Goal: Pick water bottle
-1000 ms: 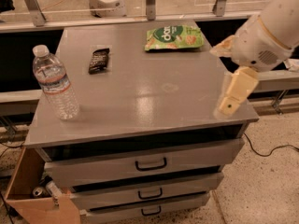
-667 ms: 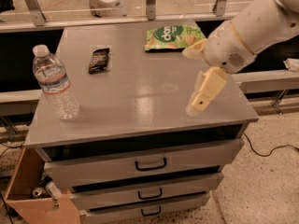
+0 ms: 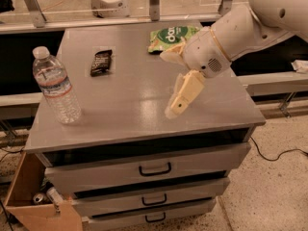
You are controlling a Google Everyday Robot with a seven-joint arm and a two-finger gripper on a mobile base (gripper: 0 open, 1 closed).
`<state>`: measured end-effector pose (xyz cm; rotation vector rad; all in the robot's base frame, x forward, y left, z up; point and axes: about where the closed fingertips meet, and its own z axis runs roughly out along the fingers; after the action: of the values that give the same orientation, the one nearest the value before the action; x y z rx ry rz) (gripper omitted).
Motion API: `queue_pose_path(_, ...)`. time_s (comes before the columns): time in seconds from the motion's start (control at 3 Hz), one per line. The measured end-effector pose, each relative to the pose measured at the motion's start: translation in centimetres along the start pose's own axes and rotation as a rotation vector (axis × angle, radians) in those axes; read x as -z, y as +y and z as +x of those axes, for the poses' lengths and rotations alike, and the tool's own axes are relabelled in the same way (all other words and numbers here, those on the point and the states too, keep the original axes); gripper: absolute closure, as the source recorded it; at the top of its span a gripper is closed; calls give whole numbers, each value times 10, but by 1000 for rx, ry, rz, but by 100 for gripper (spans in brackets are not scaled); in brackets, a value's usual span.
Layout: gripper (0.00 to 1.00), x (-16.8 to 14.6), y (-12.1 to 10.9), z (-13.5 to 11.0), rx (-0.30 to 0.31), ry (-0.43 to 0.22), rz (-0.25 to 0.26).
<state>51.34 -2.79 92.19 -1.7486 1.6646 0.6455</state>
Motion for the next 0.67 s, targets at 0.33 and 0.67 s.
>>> queue_pose_path(0.33, 0, -18, -8, -10, 19, -50, -9)
queue_pose_path(0.67, 0, -64, -22, -29, 39, -165, -39)
